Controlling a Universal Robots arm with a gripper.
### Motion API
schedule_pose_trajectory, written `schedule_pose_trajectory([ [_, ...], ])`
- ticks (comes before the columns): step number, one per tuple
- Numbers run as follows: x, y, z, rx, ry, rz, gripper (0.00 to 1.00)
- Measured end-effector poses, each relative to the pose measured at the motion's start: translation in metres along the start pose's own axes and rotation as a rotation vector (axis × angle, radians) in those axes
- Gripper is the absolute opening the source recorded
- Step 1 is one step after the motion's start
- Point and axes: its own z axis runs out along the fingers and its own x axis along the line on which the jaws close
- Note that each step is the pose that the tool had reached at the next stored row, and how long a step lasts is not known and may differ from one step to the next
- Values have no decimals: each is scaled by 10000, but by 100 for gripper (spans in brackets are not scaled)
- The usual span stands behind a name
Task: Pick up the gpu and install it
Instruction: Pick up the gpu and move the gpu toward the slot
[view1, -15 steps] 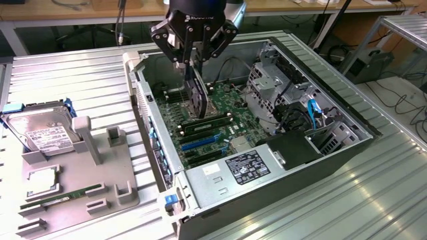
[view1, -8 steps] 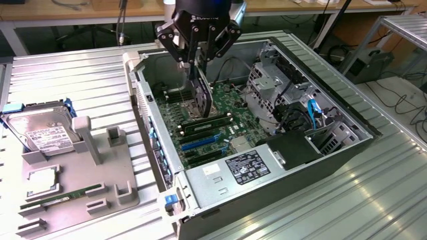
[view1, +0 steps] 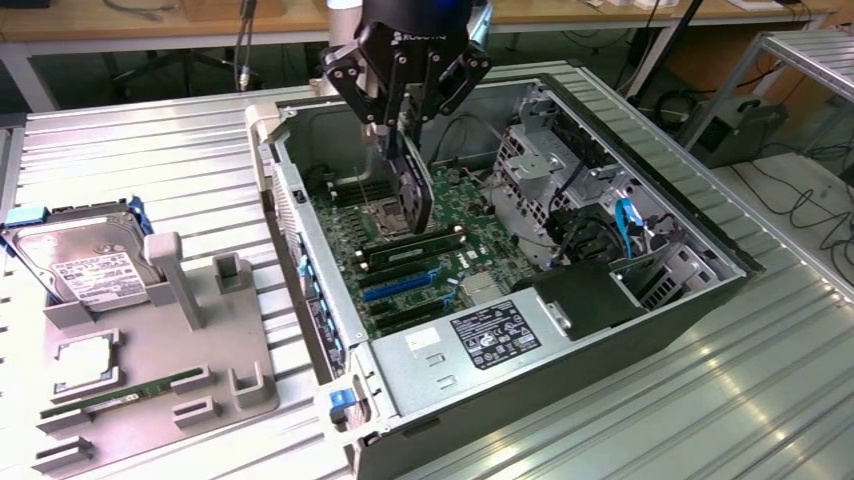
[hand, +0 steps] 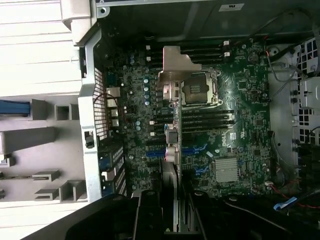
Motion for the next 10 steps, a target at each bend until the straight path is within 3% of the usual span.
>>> schedule_pose_trajectory([
  [10,-136,29,34,2,0,0,26],
])
